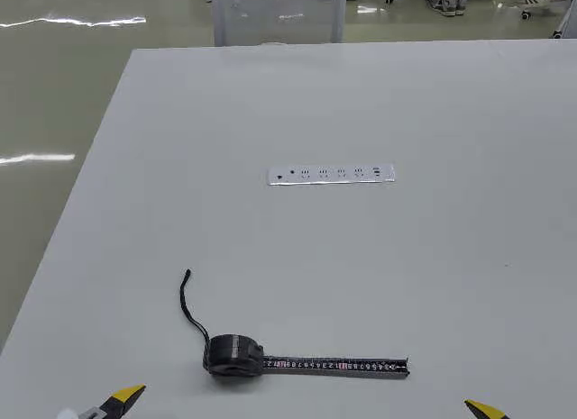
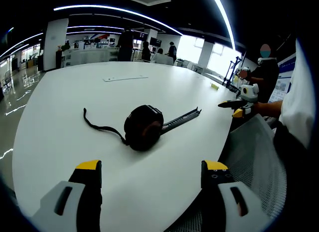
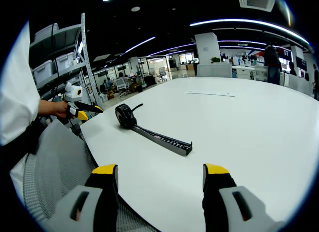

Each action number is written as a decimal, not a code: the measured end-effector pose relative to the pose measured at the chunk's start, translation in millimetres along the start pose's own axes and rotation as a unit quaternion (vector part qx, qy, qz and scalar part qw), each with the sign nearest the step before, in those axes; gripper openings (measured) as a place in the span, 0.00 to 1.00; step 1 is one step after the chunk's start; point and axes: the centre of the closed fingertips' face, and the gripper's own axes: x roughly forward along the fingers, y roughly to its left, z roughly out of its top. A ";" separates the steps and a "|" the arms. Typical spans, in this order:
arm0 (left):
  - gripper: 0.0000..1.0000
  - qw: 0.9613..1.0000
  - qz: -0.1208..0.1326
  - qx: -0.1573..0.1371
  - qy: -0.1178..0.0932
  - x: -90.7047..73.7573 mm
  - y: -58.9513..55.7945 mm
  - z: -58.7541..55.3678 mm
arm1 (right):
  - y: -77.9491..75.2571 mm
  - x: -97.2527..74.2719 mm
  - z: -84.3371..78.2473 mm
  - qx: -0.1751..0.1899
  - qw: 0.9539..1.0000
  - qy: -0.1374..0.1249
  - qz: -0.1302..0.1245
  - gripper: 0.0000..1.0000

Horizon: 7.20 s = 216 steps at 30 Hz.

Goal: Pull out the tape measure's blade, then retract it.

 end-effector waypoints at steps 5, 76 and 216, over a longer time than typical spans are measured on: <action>0.80 1.000 0.001 -0.001 0.000 0.8 2.2 -2.6 | 0.2 0.2 -2.3 -0.004 1.000 0.006 0.001 0.69; 0.78 0.999 0.032 -0.036 0.018 30.6 1.1 4.6 | -2.8 23.5 9.1 -0.021 0.999 0.003 0.030 0.66; 0.72 0.959 0.209 -0.187 -0.029 102.2 22.7 37.2 | -39.1 107.1 4.4 -0.053 0.994 0.031 0.093 0.51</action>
